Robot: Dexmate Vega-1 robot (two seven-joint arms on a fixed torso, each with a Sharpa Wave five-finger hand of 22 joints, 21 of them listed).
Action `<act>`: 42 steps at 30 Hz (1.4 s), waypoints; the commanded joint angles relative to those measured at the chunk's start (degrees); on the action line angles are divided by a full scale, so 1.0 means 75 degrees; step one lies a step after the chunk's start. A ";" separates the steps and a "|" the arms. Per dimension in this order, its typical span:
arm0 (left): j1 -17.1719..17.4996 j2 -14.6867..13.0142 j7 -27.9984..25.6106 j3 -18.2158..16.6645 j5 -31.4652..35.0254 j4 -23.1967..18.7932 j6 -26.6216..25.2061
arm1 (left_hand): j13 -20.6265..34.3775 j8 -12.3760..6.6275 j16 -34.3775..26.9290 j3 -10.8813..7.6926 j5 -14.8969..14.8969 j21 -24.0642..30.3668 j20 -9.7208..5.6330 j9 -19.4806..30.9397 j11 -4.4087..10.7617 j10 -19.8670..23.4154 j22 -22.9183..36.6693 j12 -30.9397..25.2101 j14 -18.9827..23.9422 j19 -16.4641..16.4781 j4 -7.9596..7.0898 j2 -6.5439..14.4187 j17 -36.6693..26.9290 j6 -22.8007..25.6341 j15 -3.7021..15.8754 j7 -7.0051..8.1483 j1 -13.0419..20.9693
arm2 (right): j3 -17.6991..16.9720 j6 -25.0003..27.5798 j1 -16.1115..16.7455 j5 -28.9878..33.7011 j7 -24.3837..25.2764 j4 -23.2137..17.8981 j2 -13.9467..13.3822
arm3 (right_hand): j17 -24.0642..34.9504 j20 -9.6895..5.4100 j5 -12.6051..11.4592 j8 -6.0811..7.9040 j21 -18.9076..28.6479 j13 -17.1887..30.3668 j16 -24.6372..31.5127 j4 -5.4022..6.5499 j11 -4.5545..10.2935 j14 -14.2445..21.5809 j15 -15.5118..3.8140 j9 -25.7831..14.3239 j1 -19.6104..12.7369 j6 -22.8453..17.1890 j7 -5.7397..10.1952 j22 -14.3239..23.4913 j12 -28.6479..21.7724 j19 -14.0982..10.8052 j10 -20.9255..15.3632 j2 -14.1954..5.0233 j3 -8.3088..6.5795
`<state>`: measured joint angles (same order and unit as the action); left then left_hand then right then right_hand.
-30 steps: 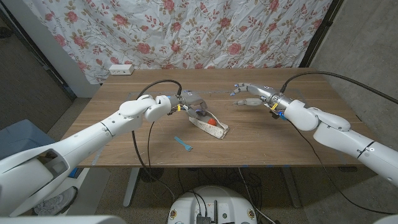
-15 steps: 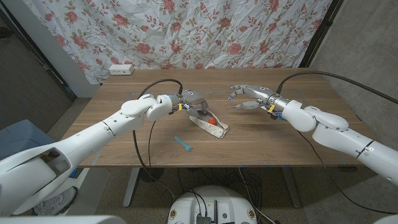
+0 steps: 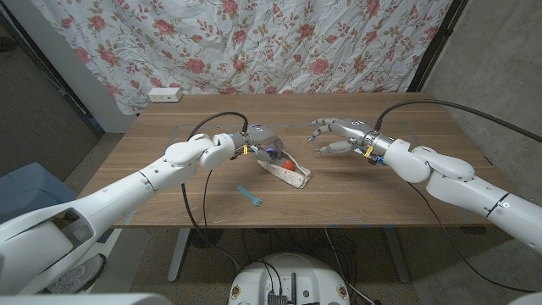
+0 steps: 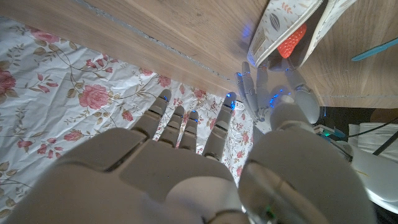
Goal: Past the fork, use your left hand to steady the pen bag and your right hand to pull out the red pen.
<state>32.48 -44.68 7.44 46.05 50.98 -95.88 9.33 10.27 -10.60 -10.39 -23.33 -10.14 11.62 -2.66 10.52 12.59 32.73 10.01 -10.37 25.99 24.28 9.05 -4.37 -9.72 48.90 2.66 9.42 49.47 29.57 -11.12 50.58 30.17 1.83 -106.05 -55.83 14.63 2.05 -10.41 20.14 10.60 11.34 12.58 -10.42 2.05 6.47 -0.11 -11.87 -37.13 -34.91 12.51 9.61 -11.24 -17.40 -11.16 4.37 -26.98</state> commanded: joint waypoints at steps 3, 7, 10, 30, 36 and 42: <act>0.0292 -0.0085 -0.0313 -0.0137 -0.0099 -0.0073 -0.0181 | 0.0014 -0.0029 -0.0027 0.0068 0.0003 -0.0020 0.0033 0.0029 -0.0016 0.0009 0.0025 -0.0034 -0.0021 0.0001 0.0005 0.0053 -0.0022 -0.0033 0.1075 0.0012 -0.0023 | 0.0058 0.0057 0.0000 0.0531 -0.0068 -0.0158 -0.0020 | -0.0006 0.0013 -0.0038 0.0038 0.0040 0.0009 0.0045 0.0009 0.0049 0.0004 -0.0055 -0.0012 -0.0157 -0.0067 0.0010 -0.0002 -0.0034 -0.0068 -0.0061 0.0033 -0.0034; 0.0326 -0.0089 -0.0389 -0.0169 -0.0217 -0.0011 -0.0166 | 0.0014 -0.0044 -0.0026 0.0083 0.0004 -0.0022 0.0020 0.0028 -0.0018 0.0014 0.0025 -0.0036 -0.0025 -0.0004 0.0002 0.0054 -0.0022 -0.0008 0.1072 0.0031 -0.0031 | 0.0083 0.0087 -0.0005 0.0614 -0.0074 -0.0167 0.0018 | -0.0008 0.0021 -0.0041 0.0042 0.0036 0.0009 0.0040 0.0010 0.0053 -0.0014 -0.0045 -0.0013 -0.0197 -0.0080 0.0012 -0.0002 -0.0021 -0.0064 -0.0034 0.0040 -0.0035; 0.0342 -0.0073 -0.0435 -0.0195 -0.0366 0.0070 -0.0124 | 0.0013 -0.0051 -0.0025 0.0093 0.0005 -0.0024 0.0020 0.0028 -0.0018 0.0008 0.0025 -0.0033 -0.0027 -0.0008 0.0001 0.0052 -0.0022 0.0004 0.1065 0.0026 -0.0037 | 0.0110 0.0126 -0.0015 0.0654 -0.0066 -0.0152 0.0079 | -0.0009 0.0022 -0.0044 0.0045 0.0034 0.0009 0.0038 0.0013 0.0057 -0.0026 -0.0050 -0.0014 -0.0232 -0.0088 0.0014 -0.0002 -0.0018 -0.0064 -0.0027 0.0049 -0.0032; 0.0227 0.0136 -0.0677 -0.0112 -0.0997 0.0715 0.0093 | 0.0006 -0.0066 0.0042 0.0211 0.0010 -0.0110 0.0056 0.0025 -0.0031 -0.0230 0.0015 0.0021 -0.0310 -0.0282 -0.0026 0.0082 -0.0022 0.0017 0.0909 0.0065 -0.0125 | 0.0422 0.0444 -0.0404 0.1200 -0.0547 -0.0348 0.0346 | -0.0008 0.0086 -0.0066 0.0040 -0.0017 0.0011 -0.0021 0.0042 0.0066 -0.0249 0.0041 -0.0019 -0.0454 -0.0098 0.0022 -0.0001 0.0047 0.0080 0.0166 0.0054 -0.0030; 0.0165 0.0148 -0.0681 -0.0051 -0.1018 0.0789 0.0150 | 0.0005 -0.0064 0.0040 0.0225 0.0010 -0.0108 0.0060 0.0024 -0.0033 -0.0246 0.0014 0.0019 -0.0326 -0.0290 -0.0028 0.0085 -0.0022 0.0011 0.0888 0.0071 -0.0136 | 0.0543 0.0570 -0.0592 0.1308 -0.0814 -0.0388 0.0478 | -0.0003 0.0161 -0.0076 -0.0022 -0.0032 0.0012 -0.0045 0.0055 0.0066 -0.0367 0.0144 -0.0012 -0.0562 0.0024 0.0024 0.0000 0.0066 0.0165 0.0272 0.0031 -0.0037; 0.0102 0.0168 -0.0695 -0.0010 -0.1029 0.0868 0.0190 | 0.0005 -0.0063 0.0031 0.0245 0.0010 -0.0102 0.0055 0.0023 -0.0035 -0.0250 0.0012 0.0011 -0.0330 -0.0289 -0.0030 0.0083 -0.0021 0.0006 0.0889 0.0067 -0.0151 | 0.0656 0.0701 -0.0737 0.1450 -0.1104 -0.0480 0.0544 | 0.0002 0.0249 -0.0085 -0.0108 -0.0032 0.0014 -0.0054 0.0063 0.0055 -0.0455 0.0206 -0.0003 -0.0661 0.0197 0.0025 0.0001 0.0090 0.0217 0.0408 0.0014 -0.0040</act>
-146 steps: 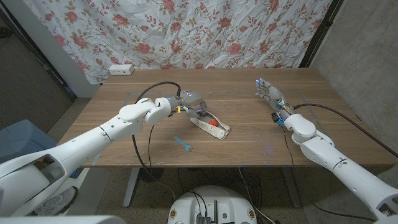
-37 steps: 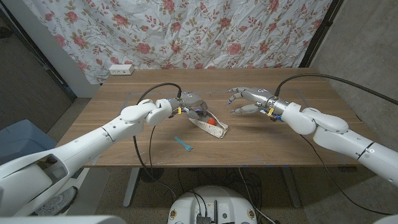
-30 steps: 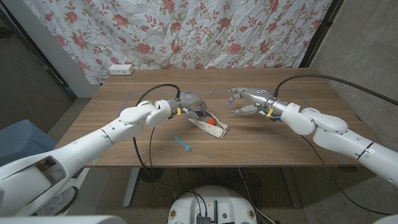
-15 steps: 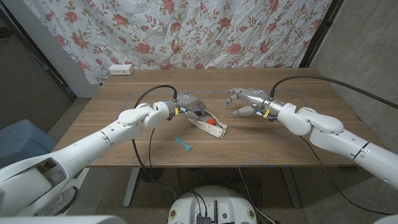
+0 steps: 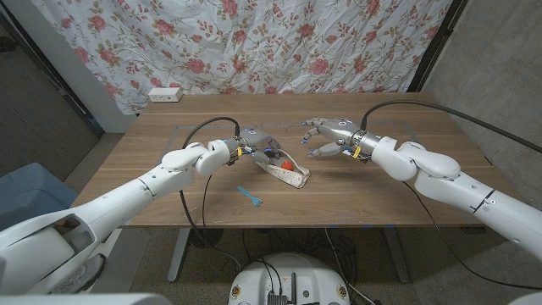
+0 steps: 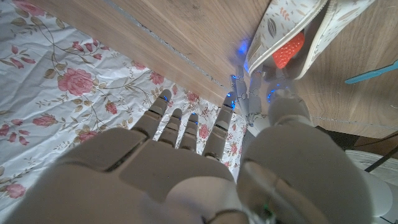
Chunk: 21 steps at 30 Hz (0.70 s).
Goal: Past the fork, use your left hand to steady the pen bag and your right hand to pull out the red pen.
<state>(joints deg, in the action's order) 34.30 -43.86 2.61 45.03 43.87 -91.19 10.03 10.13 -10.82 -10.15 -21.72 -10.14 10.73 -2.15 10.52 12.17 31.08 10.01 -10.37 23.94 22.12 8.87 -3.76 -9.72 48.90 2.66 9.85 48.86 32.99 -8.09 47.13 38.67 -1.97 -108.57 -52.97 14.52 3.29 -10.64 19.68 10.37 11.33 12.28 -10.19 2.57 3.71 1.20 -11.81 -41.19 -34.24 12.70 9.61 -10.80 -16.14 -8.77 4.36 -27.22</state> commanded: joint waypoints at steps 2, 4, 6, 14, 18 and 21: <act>-0.0160 0.0069 -0.0063 0.0137 -0.0088 0.0273 0.0111 | 0.0024 -0.0033 -0.0005 0.0035 0.0010 0.0017 -0.0010 0.0024 0.0022 -0.0030 0.0012 0.0009 -0.0056 -0.0005 -0.0006 0.0004 -0.0022 0.0003 0.0891 0.0013 -0.0074 | 0.0248 0.0359 -0.0309 0.0456 -0.0626 -0.0182 0.0185 | 0.0019 0.0131 -0.0057 -0.0079 -0.0004 0.0015 -0.0027 0.0036 -0.0026 -0.0144 0.0037 -0.0007 -0.0148 0.0170 0.0000 0.0001 0.0042 0.0076 0.0156 0.0014 -0.0005; -0.0187 0.0075 -0.0058 0.0155 -0.0087 0.0303 0.0133 | 0.0024 -0.0032 -0.0006 0.0038 0.0010 0.0017 -0.0008 0.0023 0.0022 -0.0032 0.0012 0.0008 -0.0057 -0.0007 -0.0007 0.0006 -0.0022 -0.0001 0.0894 0.0014 -0.0077 | 0.0283 0.0344 -0.0347 0.0499 -0.0650 -0.0186 0.0208 | 0.0021 0.0152 -0.0058 -0.0102 0.0001 0.0016 -0.0029 0.0040 -0.0023 -0.0168 0.0058 -0.0005 -0.0161 0.0216 -0.0001 0.0002 0.0041 0.0080 0.0182 0.0023 0.0003; -0.0209 0.0082 -0.0061 0.0172 -0.0082 0.0333 0.0148 | 0.0024 -0.0030 -0.0007 0.0043 0.0010 0.0018 -0.0007 0.0023 0.0022 -0.0035 0.0012 0.0007 -0.0063 -0.0010 -0.0009 0.0009 -0.0022 -0.0006 0.0893 0.0013 -0.0082 | 0.0331 0.0332 -0.0391 0.0571 -0.0692 -0.0198 0.0229 | 0.0022 0.0168 -0.0060 -0.0114 0.0003 0.0017 -0.0027 0.0042 -0.0021 -0.0173 0.0070 -0.0003 -0.0167 0.0240 -0.0001 0.0002 0.0043 0.0083 0.0204 0.0032 0.0009; -0.0310 0.0137 -0.0051 0.0240 -0.0099 0.0469 0.0223 | 0.0024 -0.0036 -0.0016 0.0061 0.0010 0.0023 -0.0003 0.0023 0.0018 -0.0042 0.0012 0.0002 -0.0062 -0.0011 -0.0015 0.0016 -0.0022 0.0006 0.0886 0.0009 -0.0102 | 0.0567 0.0102 -0.0607 0.0900 -0.0694 -0.0062 0.0363 | 0.0026 0.0205 -0.0066 -0.0154 0.0010 0.0019 -0.0033 0.0056 -0.0029 -0.0236 0.0031 -0.0001 -0.0184 0.0316 0.0001 0.0002 0.0044 0.0095 0.0284 0.0056 0.0033; -0.0381 0.0163 -0.0037 0.0291 -0.0087 0.0569 0.0291 | 0.0024 -0.0034 -0.0019 0.0068 0.0010 0.0026 0.0004 0.0023 0.0017 -0.0042 0.0011 -0.0001 -0.0062 -0.0011 -0.0015 0.0020 -0.0022 0.0000 0.0876 0.0001 -0.0107 | 0.0669 -0.0013 -0.0725 0.1016 -0.0732 0.0030 0.0436 | 0.0027 0.0209 -0.0069 -0.0156 0.0013 0.0019 -0.0029 0.0061 -0.0020 -0.0243 0.0021 -0.0002 -0.0192 0.0313 0.0002 0.0003 0.0039 0.0095 0.0293 0.0054 0.0036; -0.0423 0.0188 -0.0054 0.0319 -0.0077 0.0628 0.0322 | 0.0024 -0.0035 -0.0021 0.0072 0.0010 0.0028 0.0006 0.0023 0.0016 -0.0042 0.0011 -0.0003 -0.0062 -0.0010 -0.0015 0.0021 -0.0022 0.0001 0.0876 -0.0001 -0.0109 | 0.0719 -0.0080 -0.0785 0.1067 -0.0729 0.0093 0.0488 | 0.0027 0.0205 -0.0073 -0.0157 0.0014 0.0019 -0.0028 0.0061 -0.0011 -0.0252 0.0030 -0.0003 -0.0209 0.0310 0.0003 0.0003 0.0038 0.0098 0.0313 0.0049 0.0036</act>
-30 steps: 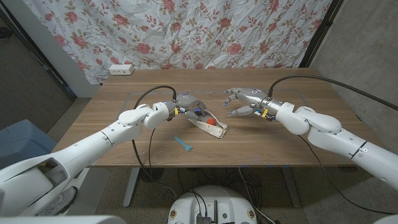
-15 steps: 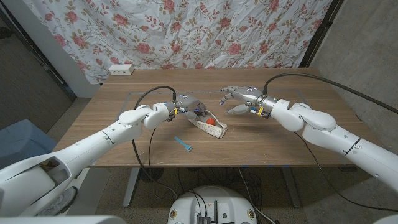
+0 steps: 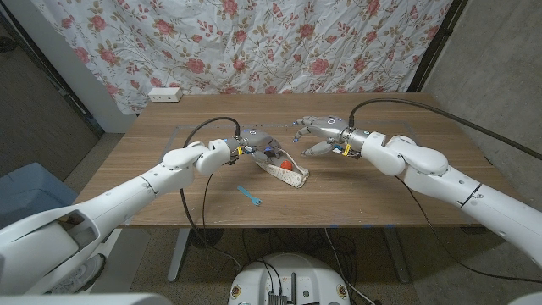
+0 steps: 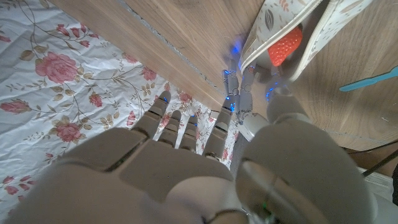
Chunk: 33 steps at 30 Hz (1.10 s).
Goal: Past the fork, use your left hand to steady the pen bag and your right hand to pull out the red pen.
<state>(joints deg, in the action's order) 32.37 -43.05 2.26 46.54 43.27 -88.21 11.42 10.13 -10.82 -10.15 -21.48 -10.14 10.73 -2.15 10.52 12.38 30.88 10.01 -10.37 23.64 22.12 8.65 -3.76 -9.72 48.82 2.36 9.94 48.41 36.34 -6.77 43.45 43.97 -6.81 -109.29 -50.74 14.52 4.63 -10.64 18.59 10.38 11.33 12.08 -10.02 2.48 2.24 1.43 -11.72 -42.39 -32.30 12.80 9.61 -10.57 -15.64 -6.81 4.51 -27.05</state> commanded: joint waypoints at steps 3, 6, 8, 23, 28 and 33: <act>-0.0216 0.0107 -0.0007 0.0153 0.0019 0.0276 0.0176 | 0.0022 -0.0035 -0.0023 0.0047 0.0010 0.0032 0.0005 0.0022 -0.0012 -0.0016 0.0011 -0.0005 -0.0024 -0.0005 0.0013 0.0023 -0.0021 0.0011 0.0923 -0.0002 -0.0055 | 0.0320 -0.0307 -0.0360 0.0396 -0.0153 0.0224 0.0227 | 0.0027 0.0033 -0.0077 -0.0014 0.0013 0.0020 -0.0003 0.0038 0.0010 -0.0071 -0.0005 -0.0016 -0.0064 0.0052 -0.0010 0.0002 0.0012 0.0039 0.0079 0.0027 0.0013; -0.0241 0.0119 -0.0008 0.0176 0.0037 0.0288 0.0191 | 0.0022 -0.0031 -0.0024 0.0056 0.0010 0.0033 0.0009 0.0022 -0.0012 -0.0021 0.0011 -0.0007 -0.0027 -0.0008 0.0010 0.0027 -0.0022 -0.0001 0.0922 -0.0014 -0.0065 | 0.0367 -0.0336 -0.0413 0.0436 -0.0229 0.0254 0.0262 | 0.0024 0.0043 -0.0085 -0.0018 0.0012 0.0020 -0.0015 0.0034 -0.0006 -0.0119 0.0041 -0.0017 -0.0096 0.0051 -0.0010 0.0002 0.0020 0.0053 0.0138 0.0027 0.0014; -0.0230 0.0119 -0.0009 0.0179 0.0047 0.0262 0.0160 | 0.0022 -0.0031 -0.0025 0.0060 0.0010 0.0034 0.0007 0.0022 -0.0012 -0.0021 0.0011 -0.0008 -0.0027 -0.0009 0.0010 0.0029 -0.0021 0.0000 0.0926 -0.0005 -0.0068 | 0.0401 -0.0352 -0.0448 0.0458 -0.0289 0.0274 0.0286 | 0.0022 0.0063 -0.0090 -0.0022 0.0004 0.0021 -0.0018 0.0032 -0.0010 -0.0141 0.0078 -0.0018 -0.0121 0.0051 -0.0009 0.0002 0.0020 0.0083 0.0171 0.0026 0.0015; -0.0208 0.0114 0.0017 0.0213 0.0056 0.0217 0.0152 | 0.0023 -0.0030 -0.0033 0.0088 0.0005 0.0043 0.0006 0.0020 -0.0010 -0.0022 0.0011 -0.0018 -0.0033 -0.0009 0.0017 0.0051 -0.0019 -0.0010 0.0925 -0.0002 -0.0077 | 0.0615 -0.0265 -0.0618 0.0535 -0.0537 0.0449 0.0571 | 0.0022 0.0117 -0.0111 -0.0090 -0.0002 0.0024 -0.0026 0.0045 -0.0044 -0.0271 0.0171 -0.0015 -0.0207 0.0159 -0.0008 0.0002 0.0024 0.0183 0.0386 0.0037 0.0039; -0.0242 0.0129 0.0008 0.0236 0.0055 0.0280 0.0212 | 0.0023 -0.0035 -0.0037 0.0099 0.0006 0.0046 0.0007 0.0020 -0.0013 -0.0025 0.0011 -0.0020 -0.0031 -0.0008 0.0016 0.0054 -0.0019 0.0001 0.0929 0.0004 -0.0086 | 0.0717 -0.0307 -0.0718 0.0572 -0.0549 0.0579 0.0653 | 0.0024 0.0116 -0.0113 -0.0105 0.0000 0.0025 -0.0021 0.0051 -0.0048 -0.0284 0.0188 -0.0015 -0.0222 0.0182 -0.0008 0.0002 0.0022 0.0197 0.0423 0.0034 0.0044; -0.0258 0.0144 0.0003 0.0245 0.0048 0.0311 0.0231 | 0.0023 -0.0031 -0.0036 0.0110 0.0005 0.0046 0.0012 0.0020 -0.0015 -0.0026 0.0011 -0.0022 -0.0038 -0.0015 0.0016 0.0061 -0.0019 -0.0012 0.0918 -0.0009 -0.0093 | 0.0806 -0.0342 -0.0802 0.0570 -0.0541 0.0729 0.0736 | 0.0025 0.0120 -0.0115 -0.0115 0.0006 0.0026 -0.0011 0.0055 -0.0062 -0.0284 0.0196 -0.0015 -0.0239 0.0194 -0.0008 0.0002 0.0012 0.0198 0.0443 0.0029 0.0048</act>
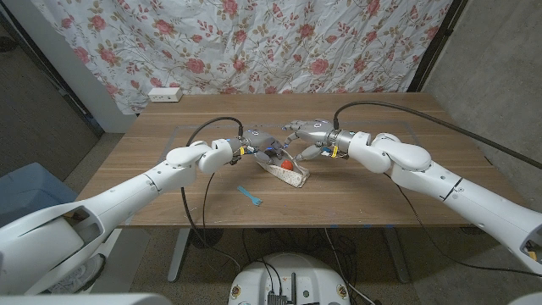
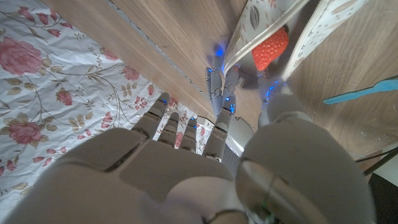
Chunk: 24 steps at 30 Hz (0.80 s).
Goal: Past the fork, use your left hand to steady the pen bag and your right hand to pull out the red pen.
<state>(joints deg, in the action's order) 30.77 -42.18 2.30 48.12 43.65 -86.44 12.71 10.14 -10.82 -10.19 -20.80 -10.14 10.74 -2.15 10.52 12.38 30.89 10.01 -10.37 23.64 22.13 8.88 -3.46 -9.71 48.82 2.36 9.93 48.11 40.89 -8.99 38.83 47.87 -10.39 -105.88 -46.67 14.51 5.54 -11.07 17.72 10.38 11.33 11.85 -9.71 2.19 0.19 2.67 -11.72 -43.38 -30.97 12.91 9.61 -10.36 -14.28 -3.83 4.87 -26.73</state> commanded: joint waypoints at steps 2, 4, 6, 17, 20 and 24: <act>-0.0044 0.0030 -0.0010 0.0036 0.0004 0.0075 0.0052 | 0.0022 -0.0034 -0.0031 0.0021 0.0005 0.0046 0.0011 0.0020 -0.0015 -0.0027 0.0011 -0.0023 -0.0038 -0.0015 -0.0015 0.0022 -0.0019 -0.0005 0.0921 -0.0008 -0.0056 | 0.0243 -0.0076 -0.0225 0.0080 -0.0007 0.0361 0.0230 | 0.0026 0.0001 -0.0058 0.0000 0.0007 0.0026 0.0021 0.0015 -0.0016 -0.0012 0.0028 -0.0015 -0.0111 0.0017 -0.0023 0.0002 -0.0018 0.0016 0.0052 -0.0021 0.0007; -0.0043 0.0028 -0.0009 0.0037 0.0012 0.0068 0.0043 | 0.0022 -0.0035 -0.0032 0.0026 0.0005 0.0047 0.0012 0.0020 -0.0015 -0.0028 0.0011 -0.0023 -0.0039 -0.0016 -0.0014 0.0025 -0.0019 -0.0004 0.0915 -0.0004 -0.0058 | 0.0282 -0.0107 -0.0255 0.0112 0.0046 0.0425 0.0248 | 0.0027 0.0005 -0.0059 -0.0002 0.0010 0.0026 0.0025 0.0016 -0.0012 -0.0009 0.0030 -0.0015 -0.0115 0.0017 -0.0023 0.0002 -0.0021 0.0011 0.0055 -0.0022 0.0008; -0.0035 0.0021 -0.0002 0.0031 0.0005 0.0056 0.0031 | 0.0022 -0.0037 -0.0031 0.0029 0.0005 0.0046 0.0012 0.0020 -0.0014 -0.0029 0.0011 -0.0024 -0.0043 -0.0020 -0.0014 0.0029 -0.0019 0.0001 0.0917 0.0007 -0.0059 | 0.0324 -0.0156 -0.0289 0.0139 0.0086 0.0484 0.0262 | 0.0027 0.0006 -0.0060 -0.0004 0.0013 0.0026 0.0030 0.0017 -0.0014 -0.0007 0.0018 -0.0016 -0.0122 0.0017 -0.0023 0.0002 -0.0026 0.0011 0.0059 -0.0023 0.0011; -0.0046 0.0024 -0.0012 0.0050 0.0017 0.0079 0.0067 | 0.0022 -0.0040 -0.0036 0.0049 0.0004 0.0048 0.0008 0.0019 -0.0015 -0.0030 0.0011 -0.0027 -0.0039 -0.0026 -0.0009 0.0036 -0.0017 0.0009 0.0929 0.0006 -0.0068 | 0.0553 -0.0262 -0.0448 0.0274 0.0062 0.0731 0.0363 | 0.0029 0.0010 -0.0069 0.0006 0.0019 0.0027 0.0050 0.0025 -0.0006 0.0005 0.0015 -0.0022 -0.0145 -0.0023 -0.0025 0.0002 -0.0029 0.0016 0.0122 -0.0022 0.0024; -0.0057 0.0038 -0.0045 0.0054 0.0036 0.0104 0.0064 | 0.0022 -0.0038 -0.0038 0.0054 0.0004 0.0047 0.0008 0.0019 -0.0014 -0.0031 0.0011 -0.0028 -0.0037 -0.0033 -0.0011 0.0044 -0.0018 0.0004 0.0926 0.0003 -0.0071 | 0.0594 -0.0316 -0.0485 0.0271 0.0098 0.0813 0.0387 | 0.0031 0.0017 -0.0071 0.0007 0.0020 0.0028 0.0055 0.0027 -0.0006 0.0008 0.0015 -0.0024 -0.0145 -0.0030 -0.0025 0.0002 -0.0031 0.0018 0.0137 -0.0016 0.0032; -0.0065 0.0042 -0.0071 0.0063 0.0059 0.0109 0.0069 | 0.0022 -0.0040 -0.0041 0.0058 0.0003 0.0048 0.0011 0.0019 -0.0013 -0.0030 0.0011 -0.0029 -0.0030 -0.0032 -0.0012 0.0050 -0.0018 0.0007 0.0924 -0.0001 -0.0075 | 0.0661 -0.0373 -0.0541 0.0313 0.0134 0.0909 0.0418 | 0.0032 0.0015 -0.0073 0.0008 0.0022 0.0028 0.0060 0.0030 -0.0009 0.0010 0.0012 -0.0025 -0.0146 -0.0036 -0.0025 0.0002 -0.0032 0.0017 0.0152 -0.0009 0.0039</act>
<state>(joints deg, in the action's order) 30.49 -42.04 2.31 48.41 43.71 -85.91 13.06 10.15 -10.81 -10.20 -20.57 -10.14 10.74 -2.15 10.52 12.38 30.89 10.01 -10.37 23.44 22.13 8.65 -3.23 -9.72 48.82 2.57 9.93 47.88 44.50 -10.84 35.85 49.58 -9.93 -100.99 -44.24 14.50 5.53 -11.07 17.72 10.38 11.33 11.92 -9.47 2.06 0.20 2.67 -11.73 -44.19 -30.98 12.91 9.61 -10.36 -14.30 -3.15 4.08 -26.49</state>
